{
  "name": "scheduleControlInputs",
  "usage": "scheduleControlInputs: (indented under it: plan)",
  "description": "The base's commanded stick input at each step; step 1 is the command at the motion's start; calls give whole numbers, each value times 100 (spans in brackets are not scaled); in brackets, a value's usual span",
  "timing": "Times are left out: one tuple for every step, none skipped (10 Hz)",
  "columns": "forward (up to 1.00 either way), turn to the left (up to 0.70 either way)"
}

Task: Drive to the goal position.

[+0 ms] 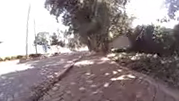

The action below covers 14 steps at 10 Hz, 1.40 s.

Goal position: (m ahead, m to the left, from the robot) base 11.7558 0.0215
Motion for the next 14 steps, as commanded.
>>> scheduleControlInputs:
  plan:
    - [70,0]
    - [70,0]
    - [70,0]
    - [70,0]
    - [70,0]
    - [70,-9]
    - [70,-22]
    - [70,-35]
    - [70,-21]
    - [70,-7]
    - [70,0]
    - [70,0]
    - [70,0]
    - [70,0]
